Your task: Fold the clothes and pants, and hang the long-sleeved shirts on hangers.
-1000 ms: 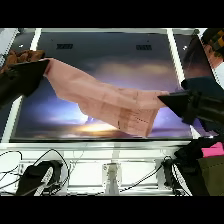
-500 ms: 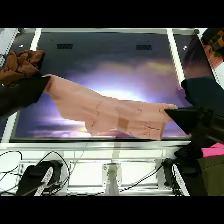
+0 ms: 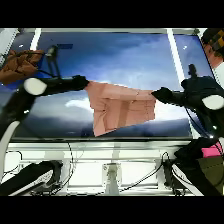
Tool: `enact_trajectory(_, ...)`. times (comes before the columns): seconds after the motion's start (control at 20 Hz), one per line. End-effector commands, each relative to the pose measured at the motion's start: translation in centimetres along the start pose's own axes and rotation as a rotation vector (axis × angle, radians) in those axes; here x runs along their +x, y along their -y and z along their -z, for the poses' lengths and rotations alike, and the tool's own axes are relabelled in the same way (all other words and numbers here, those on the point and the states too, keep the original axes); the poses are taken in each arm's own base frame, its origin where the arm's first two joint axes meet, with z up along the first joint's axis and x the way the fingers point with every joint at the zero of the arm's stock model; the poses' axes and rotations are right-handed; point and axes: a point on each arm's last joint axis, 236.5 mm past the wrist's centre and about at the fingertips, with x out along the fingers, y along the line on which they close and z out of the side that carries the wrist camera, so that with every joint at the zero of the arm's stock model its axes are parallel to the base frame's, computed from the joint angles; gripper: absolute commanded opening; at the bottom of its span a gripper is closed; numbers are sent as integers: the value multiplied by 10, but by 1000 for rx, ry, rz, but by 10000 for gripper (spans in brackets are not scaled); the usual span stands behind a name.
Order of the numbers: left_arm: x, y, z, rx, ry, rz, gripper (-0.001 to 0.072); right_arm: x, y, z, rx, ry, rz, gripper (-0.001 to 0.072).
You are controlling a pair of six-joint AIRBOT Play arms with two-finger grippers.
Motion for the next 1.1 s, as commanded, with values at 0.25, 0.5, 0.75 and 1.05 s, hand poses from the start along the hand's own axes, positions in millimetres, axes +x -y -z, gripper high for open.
enact_trajectory(0.25,28,5,73,11,-279,18,14,32,66,49,-120,-255,142,16)
enact_trajectory(0.5,-10,26,92,28,-372,57,13,5,60,61,-212,-418,169,16)
enact_trajectory(0.75,-40,9,128,14,-543,-40,14,-21,82,66,-256,-520,295,16)
enact_trajectory(1.05,-44,12,155,16,-663,-36,15,-29,82,80,-237,-584,299,16)
